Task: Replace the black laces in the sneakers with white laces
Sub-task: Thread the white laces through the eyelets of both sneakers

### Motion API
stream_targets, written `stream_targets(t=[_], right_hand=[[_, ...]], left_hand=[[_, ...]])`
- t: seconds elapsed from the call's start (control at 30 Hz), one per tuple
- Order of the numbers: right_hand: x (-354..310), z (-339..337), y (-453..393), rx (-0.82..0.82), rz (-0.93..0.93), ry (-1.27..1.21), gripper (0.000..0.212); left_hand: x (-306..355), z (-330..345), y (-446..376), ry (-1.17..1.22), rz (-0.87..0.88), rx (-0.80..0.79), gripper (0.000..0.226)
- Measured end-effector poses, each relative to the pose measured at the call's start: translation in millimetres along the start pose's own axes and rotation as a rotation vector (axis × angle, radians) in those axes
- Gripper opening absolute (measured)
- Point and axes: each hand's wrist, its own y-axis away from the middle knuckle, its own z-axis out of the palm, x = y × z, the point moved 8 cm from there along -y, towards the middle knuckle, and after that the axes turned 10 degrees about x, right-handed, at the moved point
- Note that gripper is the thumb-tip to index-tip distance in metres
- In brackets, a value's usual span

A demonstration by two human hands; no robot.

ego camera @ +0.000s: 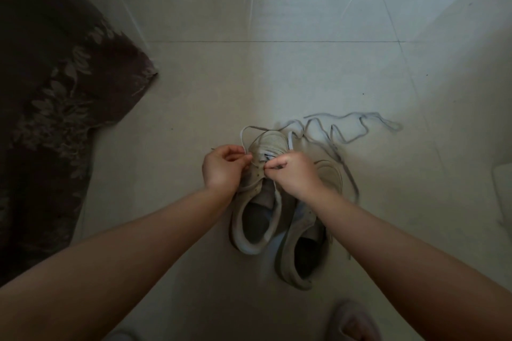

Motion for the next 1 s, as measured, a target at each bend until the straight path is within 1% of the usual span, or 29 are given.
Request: stream_targets(t=[0.13, 0.2, 0.33, 0.4, 0.53, 0.63, 0.73, 0.87, 0.93, 1.0], right_hand=[[6.2, 6.2, 0.2, 0.003, 0.053, -0.067, 0.017], [7.5, 8.0, 0.2, 0.004, 0.057, -0.080, 0.018], [9.1, 11.3, 1.9, 0.004, 0.094, -0.137, 0.017], [9.3, 13.6, 3.0, -0.005, 0.104, -0.158, 0.018], [8.1, 18.9, 4.4, -0.023, 0.096, -0.158, 0.019], [6.0, 19.9, 6.8, -0.013, 0.080, -0.124, 0.017], [2.6, 16.2, 7.5, 0.014, 0.058, -0.050, 0.016], [-8.7, 13.4, 11.3, 0.053, -0.056, 0.096, 0.016], [-11.4, 11.8, 12.2, 0.056, -0.095, 0.113, 0.017], [-10.1, 11.8, 11.3, 0.022, -0.074, 0.124, 0.019]], left_hand=[[6.1, -1.3, 4.7, -0.115, 0.132, 0.027, 0.017], [7.9, -2.2, 8.1, -0.133, 0.154, 0.031, 0.015], [0.7, -6.9, 8.6, -0.112, 0.085, 0.072, 0.020], [-4.0, -7.5, 9.6, -0.062, 0.030, 0.088, 0.022], [-9.8, -1.0, 16.0, 0.007, -0.016, 0.059, 0.022], [-14.0, -0.5, 16.6, 0.005, -0.033, 0.059, 0.021], [-17.2, -0.4, 19.7, 0.063, -0.079, 0.061, 0.020], [-21.1, -3.3, 21.4, 0.099, -0.123, 0.076, 0.018], [-23.2, -3.8, 19.8, 0.115, -0.183, 0.080, 0.018], [-25.5, -1.2, 20.9, 0.177, -0.295, 0.066, 0.019]])
